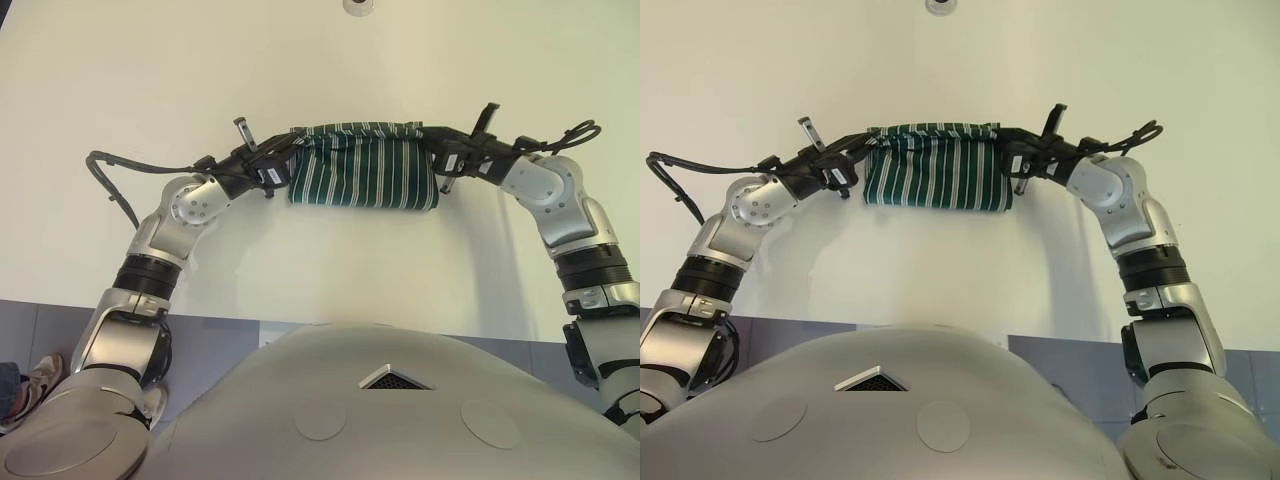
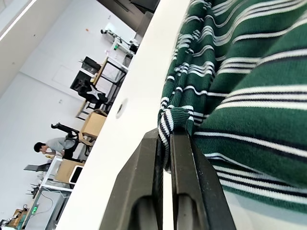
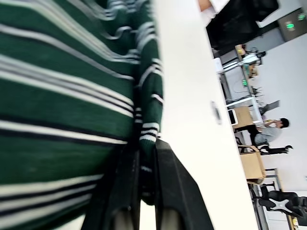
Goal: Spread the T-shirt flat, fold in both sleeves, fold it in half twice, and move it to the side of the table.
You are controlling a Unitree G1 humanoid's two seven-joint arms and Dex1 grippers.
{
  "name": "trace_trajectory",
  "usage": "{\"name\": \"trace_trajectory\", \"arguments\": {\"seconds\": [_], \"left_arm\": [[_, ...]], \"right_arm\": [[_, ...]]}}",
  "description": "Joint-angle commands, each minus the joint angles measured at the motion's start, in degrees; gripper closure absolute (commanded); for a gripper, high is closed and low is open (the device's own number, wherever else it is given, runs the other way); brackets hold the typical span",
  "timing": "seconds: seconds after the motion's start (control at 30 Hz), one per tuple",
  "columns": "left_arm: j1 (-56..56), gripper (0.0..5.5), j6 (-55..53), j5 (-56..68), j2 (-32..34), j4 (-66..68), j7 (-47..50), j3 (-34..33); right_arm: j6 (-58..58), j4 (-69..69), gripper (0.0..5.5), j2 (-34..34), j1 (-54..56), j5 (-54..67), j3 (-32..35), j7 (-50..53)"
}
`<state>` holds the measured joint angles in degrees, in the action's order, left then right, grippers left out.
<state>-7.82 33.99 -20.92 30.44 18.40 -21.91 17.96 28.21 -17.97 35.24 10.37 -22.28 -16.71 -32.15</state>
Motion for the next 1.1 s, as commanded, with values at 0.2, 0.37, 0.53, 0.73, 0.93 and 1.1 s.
{"name": "trace_trajectory", "arguments": {"seconds": [0.2,0.37,0.53,0.73,0.93,1.1], "left_arm": [[-6.9,5.50,-5.7,4.8,-5.7,14.9,0.1,-1.8],[-15.7,5.50,-11.7,12.3,-10.4,24.5,2.1,-8.5],[-24.8,5.50,-19.5,22.3,-14.9,35.5,-0.2,-17.2],[-27.6,4.71,-27.9,31.0,-16.0,38.5,-7.0,-24.3],[-24.8,4.39,-30.4,32.4,-15.9,34.5,-16.6,-23.6],[-21.6,3.46,-30.6,33.5,-16.7,27.7,-21.0,-23.3]], "right_arm": [[-0.4,-12.0,4.56,-5.2,5.3,2.3,1.1,6.9],[-8.9,-18.8,3.54,-13.8,13.0,22.5,12.7,4.0],[-18.9,-28.9,2.65,-17.3,20.2,34.0,21.1,-0.4],[-14.4,-20.6,1.48,-19.9,18.2,36.0,20.4,-6.8],[-5.2,-15.6,1.22,-23.2,17.8,29.0,13.8,-6.5],[-0.2,-23.1,1.22,-23.2,22.5,13.3,6.6,4.9]]}}
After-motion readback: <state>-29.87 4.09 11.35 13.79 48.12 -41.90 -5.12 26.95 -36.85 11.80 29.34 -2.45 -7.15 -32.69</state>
